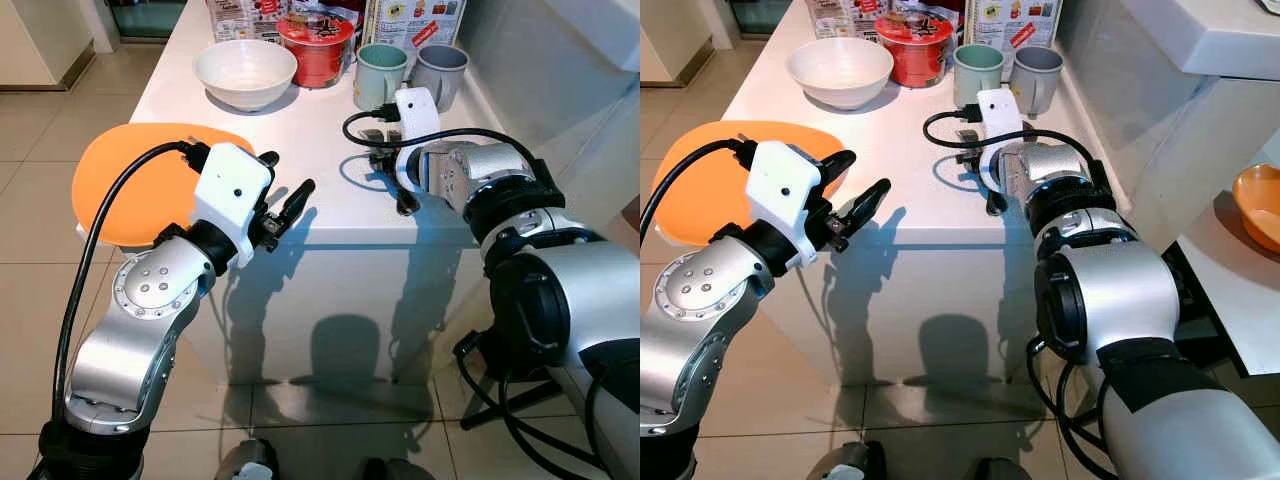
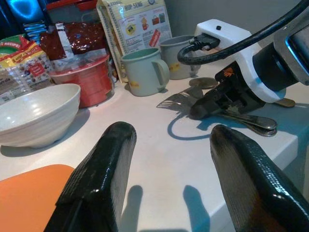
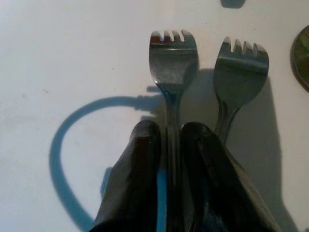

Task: Setting the table

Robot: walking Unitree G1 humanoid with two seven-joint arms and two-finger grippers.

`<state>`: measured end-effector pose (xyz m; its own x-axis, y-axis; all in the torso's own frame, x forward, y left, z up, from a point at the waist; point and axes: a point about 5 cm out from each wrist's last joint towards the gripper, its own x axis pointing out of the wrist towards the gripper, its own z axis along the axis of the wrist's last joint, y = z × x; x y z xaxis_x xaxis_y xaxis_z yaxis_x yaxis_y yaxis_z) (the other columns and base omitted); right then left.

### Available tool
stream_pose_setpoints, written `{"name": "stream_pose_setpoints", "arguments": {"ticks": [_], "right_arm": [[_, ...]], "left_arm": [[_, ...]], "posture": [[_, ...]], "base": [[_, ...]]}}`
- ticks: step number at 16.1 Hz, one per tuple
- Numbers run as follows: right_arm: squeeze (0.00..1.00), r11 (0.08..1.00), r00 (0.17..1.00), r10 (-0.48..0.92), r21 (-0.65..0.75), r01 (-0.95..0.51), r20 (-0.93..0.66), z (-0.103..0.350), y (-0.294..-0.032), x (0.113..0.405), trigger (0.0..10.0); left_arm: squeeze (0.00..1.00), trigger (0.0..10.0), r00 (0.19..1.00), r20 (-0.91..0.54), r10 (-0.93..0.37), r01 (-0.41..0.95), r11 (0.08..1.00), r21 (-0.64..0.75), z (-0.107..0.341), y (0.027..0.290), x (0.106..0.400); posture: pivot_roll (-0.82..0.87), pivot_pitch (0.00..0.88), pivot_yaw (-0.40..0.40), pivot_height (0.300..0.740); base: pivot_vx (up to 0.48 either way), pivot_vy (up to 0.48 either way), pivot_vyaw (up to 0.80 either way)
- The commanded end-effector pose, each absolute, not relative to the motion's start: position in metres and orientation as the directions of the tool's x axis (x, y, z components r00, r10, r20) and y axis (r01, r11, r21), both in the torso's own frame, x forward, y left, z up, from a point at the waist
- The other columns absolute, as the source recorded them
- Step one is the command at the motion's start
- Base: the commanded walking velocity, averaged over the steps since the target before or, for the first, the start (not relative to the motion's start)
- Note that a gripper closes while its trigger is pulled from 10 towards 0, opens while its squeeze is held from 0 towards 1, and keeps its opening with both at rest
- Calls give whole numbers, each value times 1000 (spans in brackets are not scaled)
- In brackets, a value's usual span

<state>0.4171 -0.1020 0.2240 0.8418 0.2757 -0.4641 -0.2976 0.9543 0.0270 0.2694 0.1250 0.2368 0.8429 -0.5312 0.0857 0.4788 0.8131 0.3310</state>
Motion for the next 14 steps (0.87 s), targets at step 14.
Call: {"name": "stream_pose_setpoints", "arguments": {"ticks": [14], "right_arm": [[0, 919, 881, 378, 233, -318, -286, 272, -107, 423, 0]], "left_arm": [[0, 10000, 866, 138, -481, 424, 852, 308, 244, 128, 282]], "posture": [[62, 52, -30, 740]], "base": [[0, 0, 0]]}}
